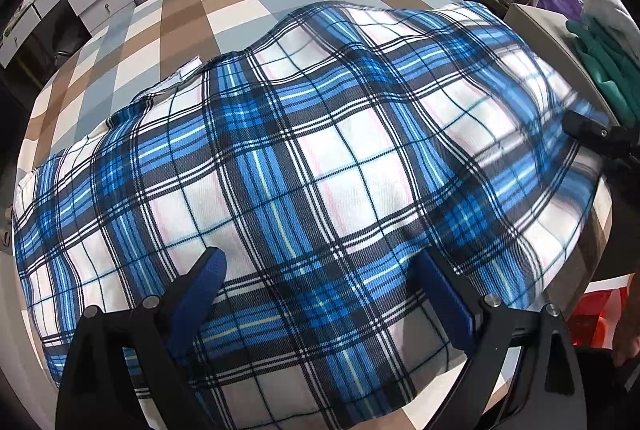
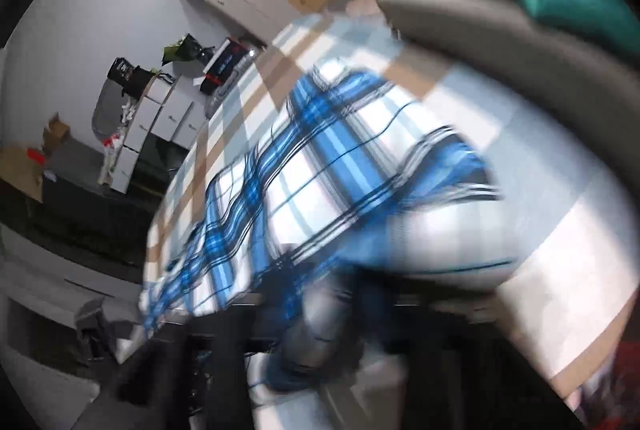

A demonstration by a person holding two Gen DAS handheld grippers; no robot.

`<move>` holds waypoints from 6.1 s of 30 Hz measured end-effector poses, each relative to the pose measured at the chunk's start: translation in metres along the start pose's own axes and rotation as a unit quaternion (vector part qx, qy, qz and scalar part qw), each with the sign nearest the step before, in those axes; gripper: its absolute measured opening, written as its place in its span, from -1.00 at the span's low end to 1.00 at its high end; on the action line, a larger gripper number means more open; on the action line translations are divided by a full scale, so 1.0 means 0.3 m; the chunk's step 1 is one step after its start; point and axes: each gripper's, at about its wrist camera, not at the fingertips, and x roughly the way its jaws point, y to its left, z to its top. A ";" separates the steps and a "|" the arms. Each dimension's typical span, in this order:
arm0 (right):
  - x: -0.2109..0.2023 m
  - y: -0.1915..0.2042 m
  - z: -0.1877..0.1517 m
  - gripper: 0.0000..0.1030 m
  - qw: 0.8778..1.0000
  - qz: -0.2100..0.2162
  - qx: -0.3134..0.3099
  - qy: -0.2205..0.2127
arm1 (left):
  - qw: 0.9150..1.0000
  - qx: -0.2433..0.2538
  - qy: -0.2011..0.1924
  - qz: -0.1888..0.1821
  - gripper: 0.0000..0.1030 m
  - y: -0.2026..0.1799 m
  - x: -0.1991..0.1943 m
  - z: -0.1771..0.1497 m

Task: Fold large clothes

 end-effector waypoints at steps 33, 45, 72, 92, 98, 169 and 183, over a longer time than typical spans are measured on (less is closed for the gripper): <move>-0.189 0.000 0.004 -0.96 0.983 -0.068 -0.135 -0.102 | 1.000 0.016 0.015 -0.017 0.83 -0.019 0.030 0.027; -0.298 0.155 0.099 -0.94 0.956 -0.104 -0.252 -0.108 | 0.998 0.042 0.013 -0.040 0.83 -0.185 0.035 0.052; -0.222 -0.036 0.119 -0.88 0.974 -0.121 -0.167 -0.095 | 0.997 0.058 0.011 -0.056 0.83 -0.174 0.021 0.030; -0.232 0.669 -0.239 -0.96 0.846 -0.083 -0.521 -0.079 | 0.939 -0.107 -0.075 -0.319 0.42 0.334 -0.240 0.053; 0.067 0.720 -0.530 -0.49 0.852 -0.031 -0.520 0.053 | 0.928 -0.211 -0.122 -0.281 0.58 0.684 -0.307 -0.088; 0.077 0.540 0.006 -0.07 0.972 0.095 -0.174 0.124 | 0.975 -0.030 -0.042 -0.215 -1.00 0.410 -0.253 -0.145; 0.029 0.042 -0.202 0.59 0.975 0.164 -0.008 0.147 | 0.988 -0.002 -0.033 -0.148 0.95 0.270 -0.217 0.309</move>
